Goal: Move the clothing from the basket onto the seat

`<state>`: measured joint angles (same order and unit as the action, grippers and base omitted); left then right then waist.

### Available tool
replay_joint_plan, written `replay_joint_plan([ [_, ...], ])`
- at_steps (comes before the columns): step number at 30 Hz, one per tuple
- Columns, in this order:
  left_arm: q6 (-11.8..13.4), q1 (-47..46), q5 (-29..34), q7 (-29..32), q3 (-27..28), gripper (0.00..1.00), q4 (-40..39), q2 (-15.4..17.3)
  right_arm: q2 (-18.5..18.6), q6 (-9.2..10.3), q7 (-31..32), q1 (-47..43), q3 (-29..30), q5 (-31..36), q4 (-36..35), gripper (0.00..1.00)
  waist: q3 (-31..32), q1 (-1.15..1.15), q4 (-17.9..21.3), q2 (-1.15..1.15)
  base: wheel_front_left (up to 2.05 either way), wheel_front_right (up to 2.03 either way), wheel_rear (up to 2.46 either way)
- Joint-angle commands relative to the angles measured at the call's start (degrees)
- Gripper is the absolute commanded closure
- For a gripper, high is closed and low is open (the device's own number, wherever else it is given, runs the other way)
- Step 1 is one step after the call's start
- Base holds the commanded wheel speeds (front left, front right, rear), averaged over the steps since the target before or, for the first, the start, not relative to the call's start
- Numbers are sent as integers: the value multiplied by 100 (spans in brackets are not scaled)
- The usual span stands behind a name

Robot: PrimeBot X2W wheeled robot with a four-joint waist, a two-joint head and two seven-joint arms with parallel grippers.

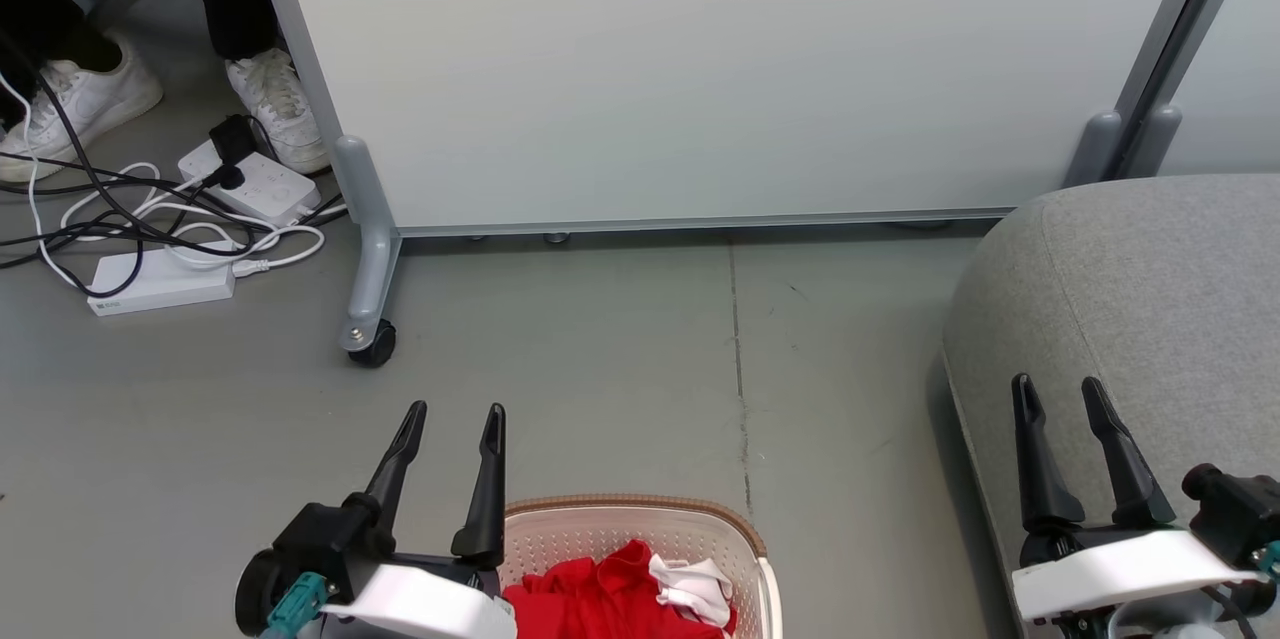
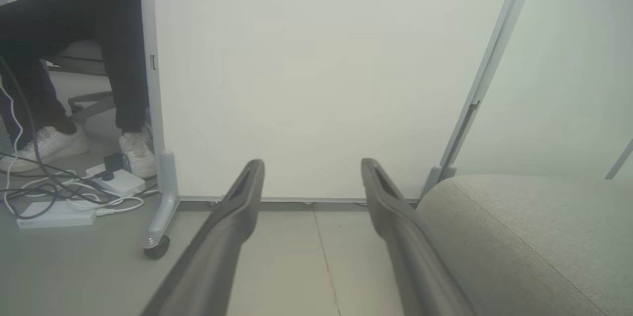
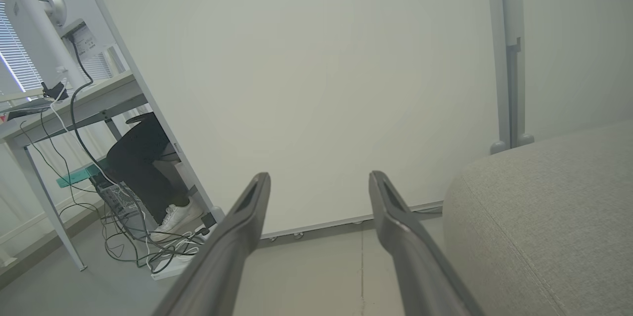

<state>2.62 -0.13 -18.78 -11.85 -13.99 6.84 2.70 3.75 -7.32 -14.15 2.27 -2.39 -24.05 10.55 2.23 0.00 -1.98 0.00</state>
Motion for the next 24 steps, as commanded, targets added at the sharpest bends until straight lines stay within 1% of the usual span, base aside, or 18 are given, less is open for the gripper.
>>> replay_joint_plan([
  [1, 76, 45, 189, -50, 15, 0, -82, 22, 9, -22, -26, 102, -9, 109, 37, 0, -3, 0, 8, 0, 0, 0, 0],
  [4, 172, 71, 349, -88, 21, 0, -186, 22, -1, -23, -39, 140, -13, 238, 89, 0, -10, 0, 23, 0, 0, 0, 0],
  [9, 238, 130, 502, -141, 41, 0, -329, 25, -23, -25, -59, 218, -51, 451, 172, 0, -14, 0, 49, 0, 0, 0, 0],
  [12, 233, 205, 388, -179, 88, 0, -309, 25, -35, -25, -68, 221, -71, 588, 207, 0, -6, 0, 55, 0, 0, 0, 0],
  [24, 149, 338, 635, -309, 194, 0, -418, 28, -77, -28, -99, 331, -159, 1036, 363, 0, 17, 0, 31, 0, 0, 0, 0],
])
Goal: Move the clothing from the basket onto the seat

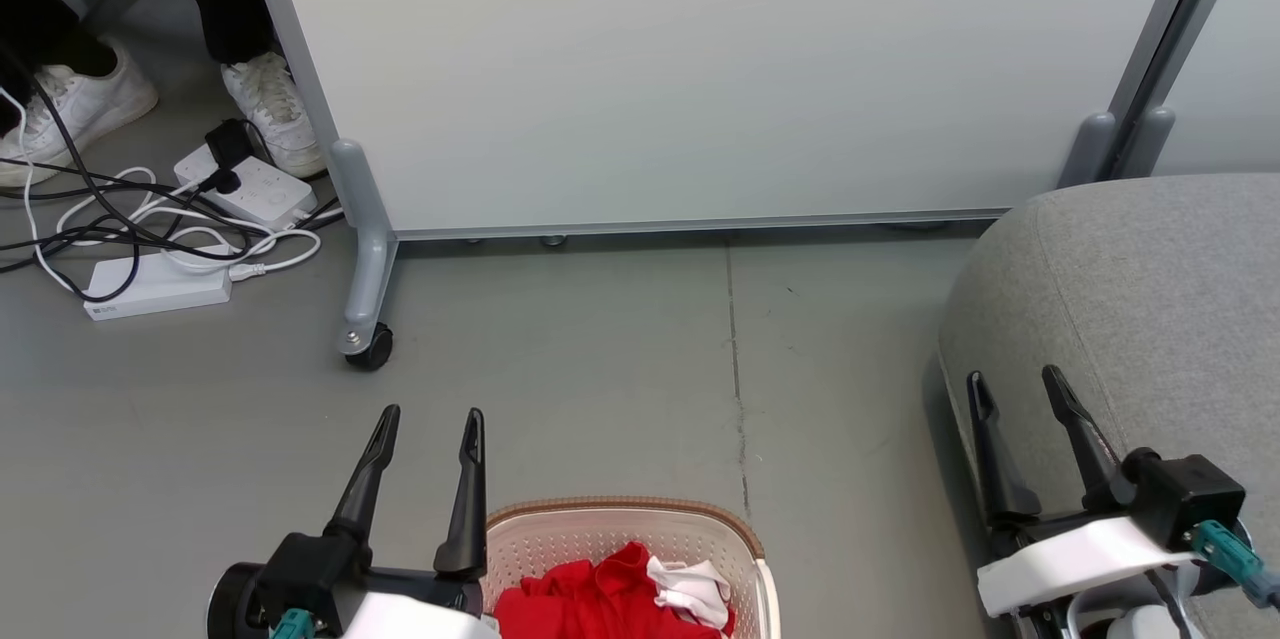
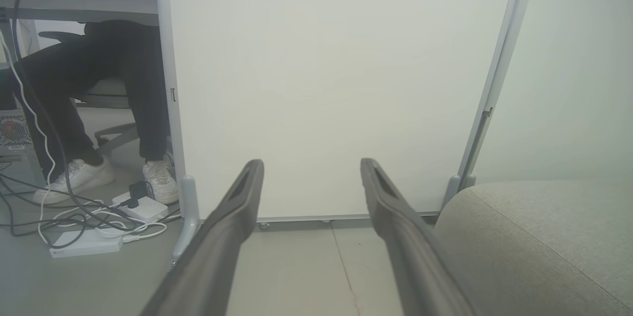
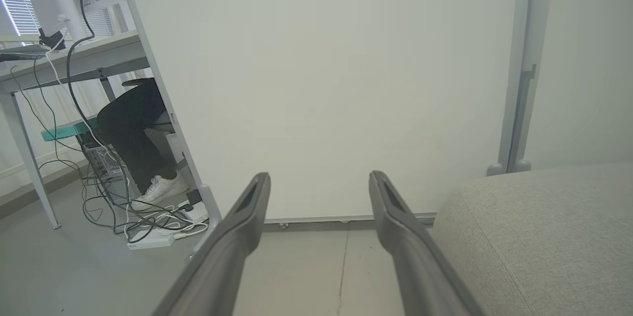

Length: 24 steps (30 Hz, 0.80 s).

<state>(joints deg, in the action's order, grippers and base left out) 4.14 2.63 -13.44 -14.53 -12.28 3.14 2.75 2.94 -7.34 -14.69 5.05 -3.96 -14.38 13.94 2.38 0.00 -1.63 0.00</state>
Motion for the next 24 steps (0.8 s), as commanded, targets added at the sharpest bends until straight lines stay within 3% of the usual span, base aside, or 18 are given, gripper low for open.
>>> replay_joint_plan([
  [1, -14, 61, 123, -50, 33, 0, -66, 22, 2, -26, -47, 62, -23, 107, 45, 0, 5, 0, -6, 0, 0, 0, 0],
  [24, -72, 79, 140, -66, 98, 0, -88, 23, 0, -26, -51, 91, -52, 168, 66, 0, 15, 0, -15, 0, 0, 0, 0],
])
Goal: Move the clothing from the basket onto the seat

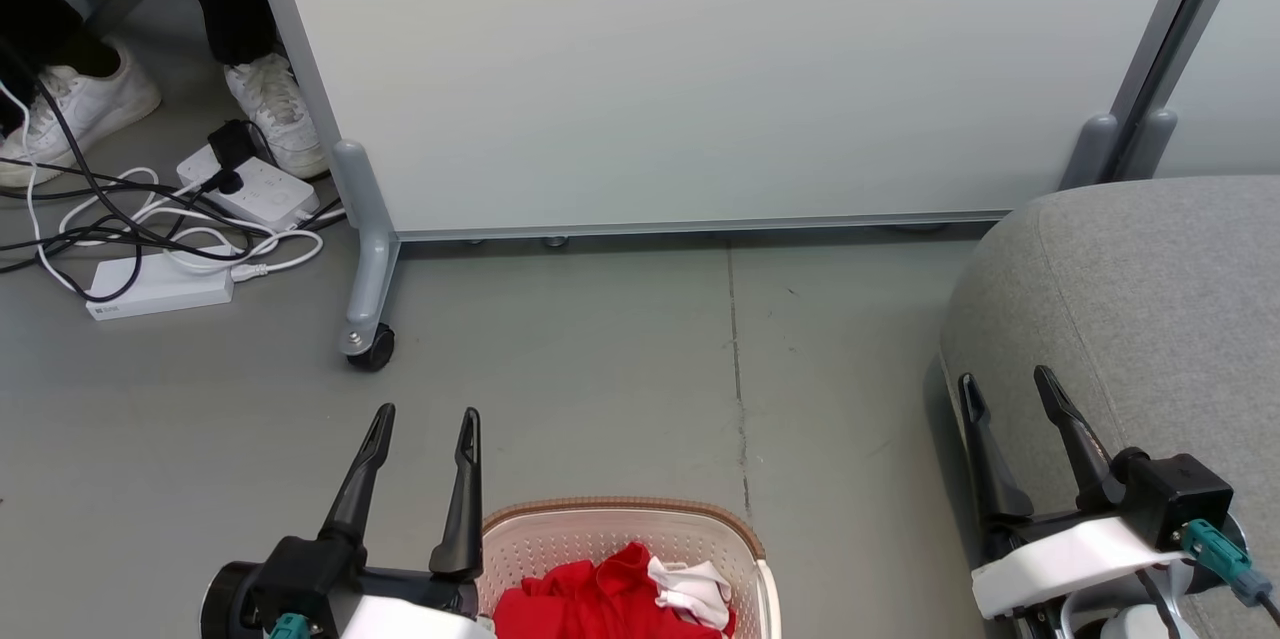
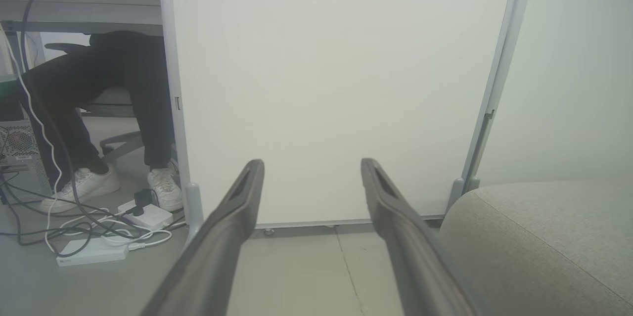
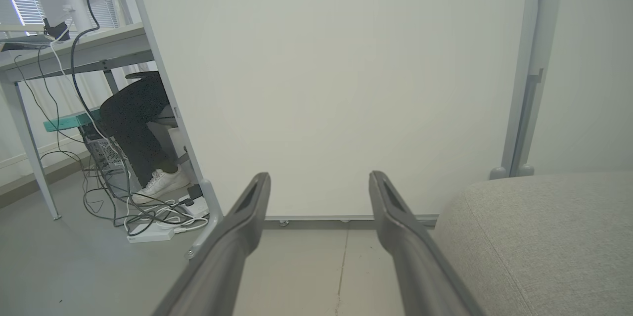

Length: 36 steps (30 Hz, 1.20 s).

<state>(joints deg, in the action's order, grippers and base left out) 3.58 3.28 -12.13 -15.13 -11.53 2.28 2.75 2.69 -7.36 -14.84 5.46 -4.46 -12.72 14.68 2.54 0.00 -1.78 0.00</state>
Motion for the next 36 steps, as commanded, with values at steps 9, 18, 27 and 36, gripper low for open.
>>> replay_joint_plan([
  [9, -46, -24, 2, -5, -31, 0, 51, 24, 27, -20, -37, 82, 10, 44, -15, 0, -122, 0, 22, 0, 0, 0, 0],
  [18, -194, -267, 19, -5, -207, 0, 600, 24, 27, -20, -36, 168, 160, 176, -38, 0, -695, 0, 170, 0, 0, 0, 0],
  [27, -465, -1418, 361, -5, -659, 0, 2649, 26, 29, -20, -33, 564, 386, 405, -269, 0, -2266, 0, 398, 0, 0, 0, 0],
  [36, -607, -2787, 361, -4, -1030, 0, 4837, 30, 27, -20, -33, 849, 467, 464, -453, 0, -3371, 0, 657, 0, 0, 0, 0],
])
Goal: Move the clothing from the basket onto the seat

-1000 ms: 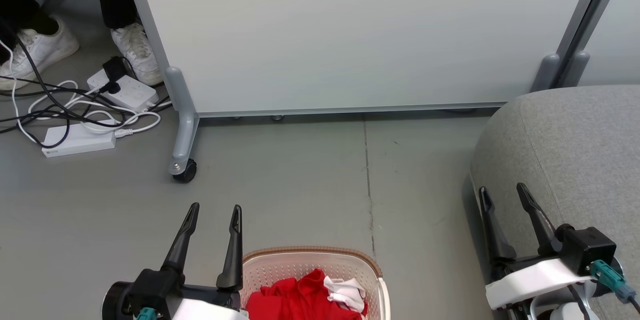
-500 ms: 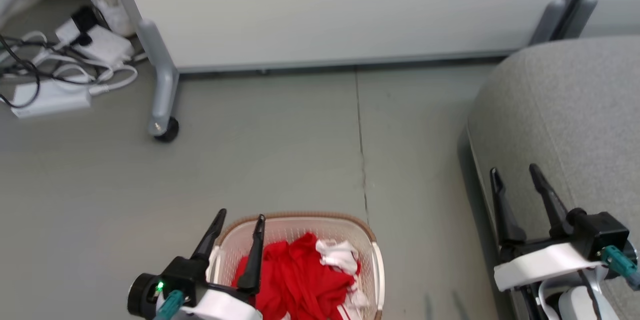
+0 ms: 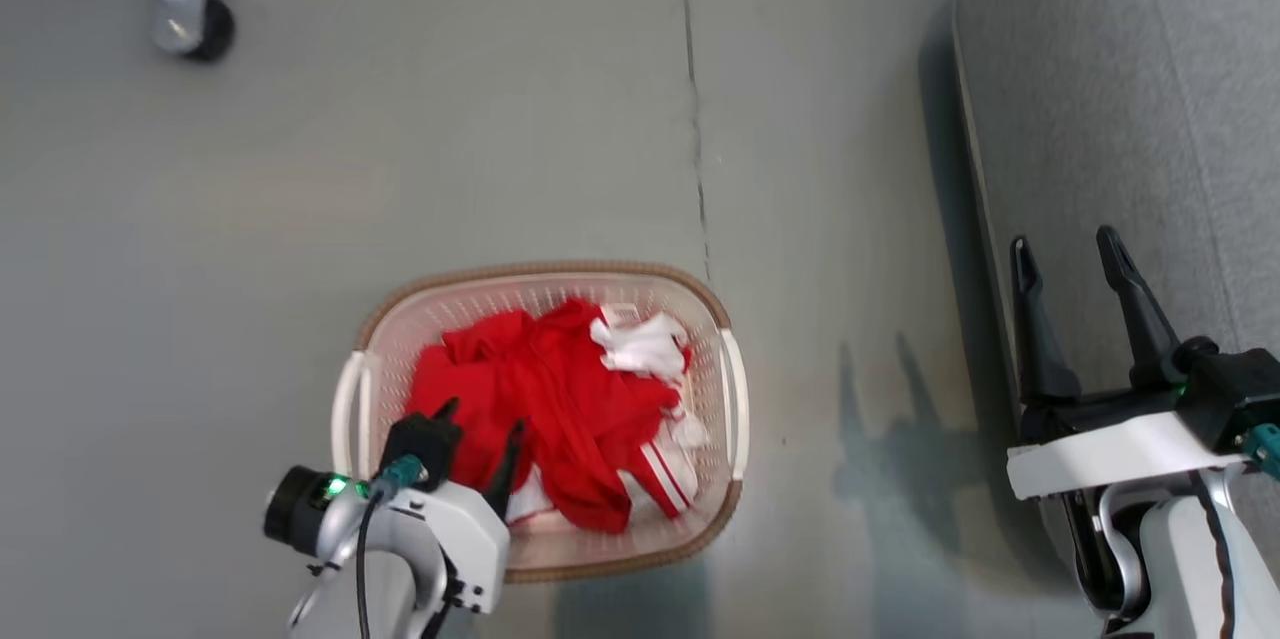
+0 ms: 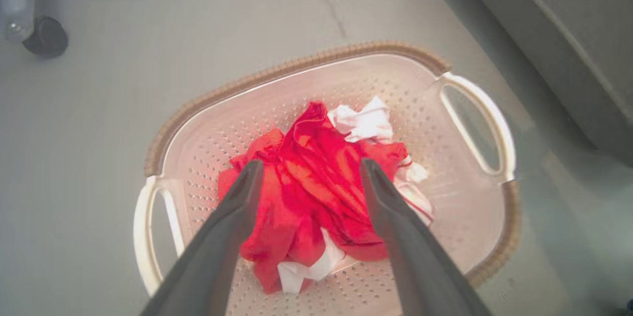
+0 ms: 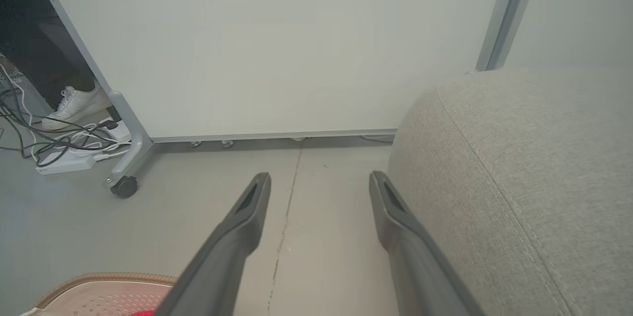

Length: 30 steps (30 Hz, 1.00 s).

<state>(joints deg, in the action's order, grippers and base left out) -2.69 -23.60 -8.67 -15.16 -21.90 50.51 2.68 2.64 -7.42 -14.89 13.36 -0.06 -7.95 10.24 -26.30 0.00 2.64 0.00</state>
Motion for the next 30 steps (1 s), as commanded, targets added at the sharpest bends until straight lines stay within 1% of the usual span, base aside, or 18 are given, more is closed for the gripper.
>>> replay_joint_plan([
  [1, 77, -245, 24, 42, -13, 0, 342, 40, 34, -13, -27, 95, 12, -38, -23, 0, -598, 0, 267, 0, 0, 0, 0],
  [3, 25, -607, 42, 136, -107, 0, 852, 35, 34, -13, -27, 181, 13, -110, -79, 0, -798, 0, 350, 0, 0, 0, 0],
  [6, 60, -1060, 17, 256, -154, 0, 1403, 36, 30, -13, -27, 244, -69, -188, -152, 0, -1080, 0, 453, 0, 0, 0, 0],
  [8, 32, -1313, 66, 270, -210, 0, 1668, 66, 33, -13, -27, 305, -119, -209, -172, 0, -1270, 0, 516, 0, 0, 0, 0],
  [10, -47, -1521, -23, 307, -157, 0, 1889, 97, 32, -13, -27, 365, -156, -235, -190, 0, -1443, 0, 575, 0, 0, 0, 0],
  [12, -60, -1708, 15, 400, -199, 0, 2040, 187, 34, -12, -27, 426, -136, -450, -196, 0, -1602, 0, 647, 0, 0, 0, 0],
  [14, 35, -1869, 45, 496, -217, 0, 2133, 258, 33, -13, -27, 512, -122, -730, -259, 0, -1758, 0, 720, 0, 0, 0, 0],
  [17, 243, -2020, 167, 605, -327, 0, 2215, 414, 27, -13, -28, 605, -196, -861, -362, 0, -1951, 0, 839, 0, 0, 0, 0],
  [18, 266, -2055, 166, 638, -341, 0, 2233, 441, 30, -12, -27, 626, -239, -864, -387, 0, -2012, 0, 872, 0, 0, 0, 0],
  [20, 263, -2100, 81, 705, -296, 0, 2259, 466, 30, -12, -27, 646, -316, -656, -498, 0, -2123, 0, 930, 0, 0, 0, 0],
  [23, 311, -2205, 78, 807, -304, 0, 2288, 586, 28, -12, -27, 667, -443, -660, -568, 0, -2287, 0, 1001, 0, 0, 0, 0],
  [25, 338, -2241, 37, 908, -293, 0, 2300, 595, 28, -12, -27, 692, -520, -677, -605, 0, -2406, 0, 1040, 0, 0, 0, 0],
  [30, 543, -2449, 136, 1219, -384, 0, 2318, 783, 29, -12, -27, 753, -655, -677, -686, 0, -2695, 0, 1151, 0, 0, 0, 0],
])
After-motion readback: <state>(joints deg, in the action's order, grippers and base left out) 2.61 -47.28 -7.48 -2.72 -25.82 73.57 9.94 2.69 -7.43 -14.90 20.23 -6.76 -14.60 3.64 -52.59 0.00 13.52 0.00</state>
